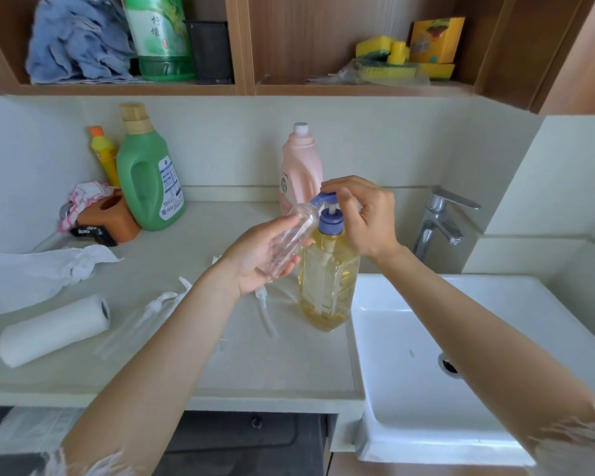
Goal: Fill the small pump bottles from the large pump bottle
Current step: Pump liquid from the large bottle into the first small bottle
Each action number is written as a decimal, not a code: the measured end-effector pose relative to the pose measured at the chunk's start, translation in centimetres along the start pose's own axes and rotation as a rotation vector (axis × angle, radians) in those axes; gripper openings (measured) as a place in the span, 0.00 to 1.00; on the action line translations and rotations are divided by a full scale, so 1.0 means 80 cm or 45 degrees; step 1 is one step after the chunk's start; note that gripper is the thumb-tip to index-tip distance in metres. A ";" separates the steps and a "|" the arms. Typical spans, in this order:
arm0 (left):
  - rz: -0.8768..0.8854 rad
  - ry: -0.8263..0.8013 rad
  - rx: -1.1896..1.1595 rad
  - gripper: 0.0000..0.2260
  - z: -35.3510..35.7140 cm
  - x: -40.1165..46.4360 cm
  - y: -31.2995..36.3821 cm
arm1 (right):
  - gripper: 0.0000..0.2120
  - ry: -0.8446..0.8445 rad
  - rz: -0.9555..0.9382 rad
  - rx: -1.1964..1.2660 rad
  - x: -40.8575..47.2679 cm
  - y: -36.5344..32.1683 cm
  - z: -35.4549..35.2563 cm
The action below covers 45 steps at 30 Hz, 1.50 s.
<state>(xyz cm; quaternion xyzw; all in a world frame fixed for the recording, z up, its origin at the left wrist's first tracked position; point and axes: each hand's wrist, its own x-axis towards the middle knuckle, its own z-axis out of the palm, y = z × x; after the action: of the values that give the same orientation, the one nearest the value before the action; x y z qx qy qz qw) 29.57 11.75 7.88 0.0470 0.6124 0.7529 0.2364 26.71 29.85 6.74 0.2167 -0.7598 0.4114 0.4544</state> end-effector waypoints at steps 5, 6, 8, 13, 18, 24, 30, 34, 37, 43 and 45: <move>0.077 0.102 -0.034 0.21 0.004 0.007 -0.010 | 0.19 0.026 -0.042 0.035 -0.008 0.006 0.004; 0.078 0.113 -0.048 0.19 0.004 0.008 -0.012 | 0.18 0.051 -0.042 0.053 -0.011 0.008 0.007; 0.071 0.124 -0.058 0.15 0.004 0.008 -0.014 | 0.17 0.082 -0.046 0.051 -0.019 0.009 0.013; 0.070 0.101 -0.012 0.20 0.000 0.008 -0.018 | 0.17 0.066 -0.044 0.015 -0.034 0.013 0.022; 0.060 0.092 0.030 0.21 -0.002 0.004 -0.015 | 0.16 0.026 -0.038 0.005 -0.038 0.008 0.020; 0.063 0.068 -0.026 0.21 0.001 0.003 -0.006 | 0.15 -0.155 -0.090 0.065 -0.004 0.004 -0.005; 0.065 0.038 -0.064 0.17 0.000 0.007 -0.009 | 0.16 -0.103 -0.039 0.073 -0.012 0.012 -0.004; 0.055 0.037 -0.060 0.18 -0.002 0.013 -0.013 | 0.16 0.129 0.063 0.167 -0.017 0.011 0.015; 0.025 0.049 -0.020 0.20 -0.007 0.018 -0.015 | 0.16 0.176 0.069 0.128 -0.031 0.020 0.027; 0.017 0.040 -0.015 0.19 -0.005 0.020 -0.018 | 0.16 0.145 0.061 0.124 -0.028 0.020 0.024; 0.016 0.029 -0.018 0.18 -0.008 0.017 -0.017 | 0.16 0.108 0.025 0.146 -0.027 0.013 0.022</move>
<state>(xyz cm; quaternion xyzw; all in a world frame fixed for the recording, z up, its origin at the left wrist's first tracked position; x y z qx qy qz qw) 28.56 11.97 6.13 0.0407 0.6094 0.7592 0.2248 26.18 28.92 3.96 0.2173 -0.7171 0.4674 0.4691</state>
